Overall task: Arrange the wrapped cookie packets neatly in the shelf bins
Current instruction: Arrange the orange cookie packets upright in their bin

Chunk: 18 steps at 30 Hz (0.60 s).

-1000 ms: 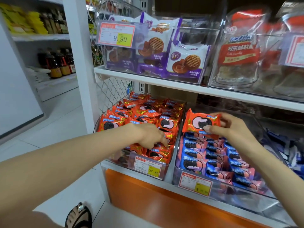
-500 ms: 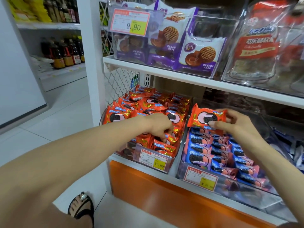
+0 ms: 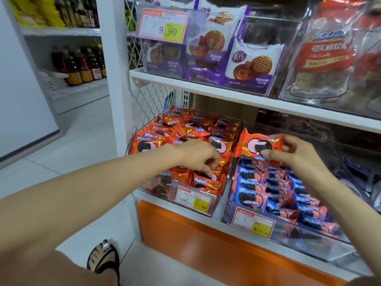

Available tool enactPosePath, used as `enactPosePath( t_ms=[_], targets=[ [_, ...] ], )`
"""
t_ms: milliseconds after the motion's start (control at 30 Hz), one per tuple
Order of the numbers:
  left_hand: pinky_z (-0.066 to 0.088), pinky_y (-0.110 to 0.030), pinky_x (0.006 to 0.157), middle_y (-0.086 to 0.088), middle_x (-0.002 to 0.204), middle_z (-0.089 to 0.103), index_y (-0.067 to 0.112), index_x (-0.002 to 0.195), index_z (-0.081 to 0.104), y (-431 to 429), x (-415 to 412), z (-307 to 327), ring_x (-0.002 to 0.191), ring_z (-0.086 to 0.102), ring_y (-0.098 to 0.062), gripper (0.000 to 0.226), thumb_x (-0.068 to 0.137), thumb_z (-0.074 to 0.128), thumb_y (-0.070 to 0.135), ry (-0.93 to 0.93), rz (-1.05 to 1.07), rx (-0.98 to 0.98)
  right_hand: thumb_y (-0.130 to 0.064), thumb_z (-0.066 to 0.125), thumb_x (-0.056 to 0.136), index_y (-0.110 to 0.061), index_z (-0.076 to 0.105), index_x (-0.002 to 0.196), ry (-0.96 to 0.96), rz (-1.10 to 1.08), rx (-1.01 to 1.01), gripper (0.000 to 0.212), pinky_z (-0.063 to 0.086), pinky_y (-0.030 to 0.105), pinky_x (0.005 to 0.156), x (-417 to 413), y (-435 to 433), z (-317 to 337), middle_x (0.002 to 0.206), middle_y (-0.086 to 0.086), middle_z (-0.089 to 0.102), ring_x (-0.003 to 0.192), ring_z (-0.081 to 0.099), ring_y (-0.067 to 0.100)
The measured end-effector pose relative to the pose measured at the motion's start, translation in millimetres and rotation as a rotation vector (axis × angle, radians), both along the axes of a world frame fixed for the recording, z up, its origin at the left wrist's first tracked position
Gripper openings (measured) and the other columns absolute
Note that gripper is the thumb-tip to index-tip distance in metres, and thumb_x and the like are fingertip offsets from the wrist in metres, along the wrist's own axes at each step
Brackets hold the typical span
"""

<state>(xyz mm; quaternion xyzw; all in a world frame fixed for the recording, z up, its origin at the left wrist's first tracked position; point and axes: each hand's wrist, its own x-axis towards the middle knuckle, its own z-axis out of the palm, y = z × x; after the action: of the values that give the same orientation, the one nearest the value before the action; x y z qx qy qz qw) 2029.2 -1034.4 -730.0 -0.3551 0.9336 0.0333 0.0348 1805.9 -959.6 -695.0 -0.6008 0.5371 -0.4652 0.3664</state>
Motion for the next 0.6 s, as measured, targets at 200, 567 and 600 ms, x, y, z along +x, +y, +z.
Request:
enactPosePath(
  t_ms=[200,567,600],
  targets=[
    [0.028,-0.032,0.086,0.003,0.111,0.052,0.022,0.103,0.061,4,-2,-8,0.111,0.045,-0.015,0.035,0.08,0.065,0.048,-0.253,-0.059,-0.082,0.002,0.069,0.078,-0.013,0.062,0.099,-0.003,-0.013,0.005,0.027,0.048,0.007,0.057,-4,-2,-1,0.068,-0.011,0.071,0.063,0.067,-0.001],
    [0.039,-0.038,0.091,-0.001,0.114,0.048,0.015,0.094,0.065,7,-15,-7,0.109,0.049,-0.02,0.026,0.08,0.069,0.037,-0.262,-0.008,-0.061,0.002,0.069,0.078,-0.017,0.062,0.095,0.002,-0.015,-0.009,0.027,0.049,0.008,0.058,-5,0,-1,0.076,-0.007,0.07,0.063,0.067,0.0],
    [0.038,-0.037,0.092,-0.001,0.116,0.048,0.015,0.097,0.065,9,-15,-5,0.111,0.047,-0.02,0.026,0.081,0.068,0.036,-0.266,-0.015,-0.087,0.001,0.069,0.078,-0.018,0.062,0.094,0.003,-0.013,-0.01,0.026,0.049,0.007,0.058,-5,1,-1,0.077,-0.007,0.07,0.063,0.067,0.0]
  ],
)
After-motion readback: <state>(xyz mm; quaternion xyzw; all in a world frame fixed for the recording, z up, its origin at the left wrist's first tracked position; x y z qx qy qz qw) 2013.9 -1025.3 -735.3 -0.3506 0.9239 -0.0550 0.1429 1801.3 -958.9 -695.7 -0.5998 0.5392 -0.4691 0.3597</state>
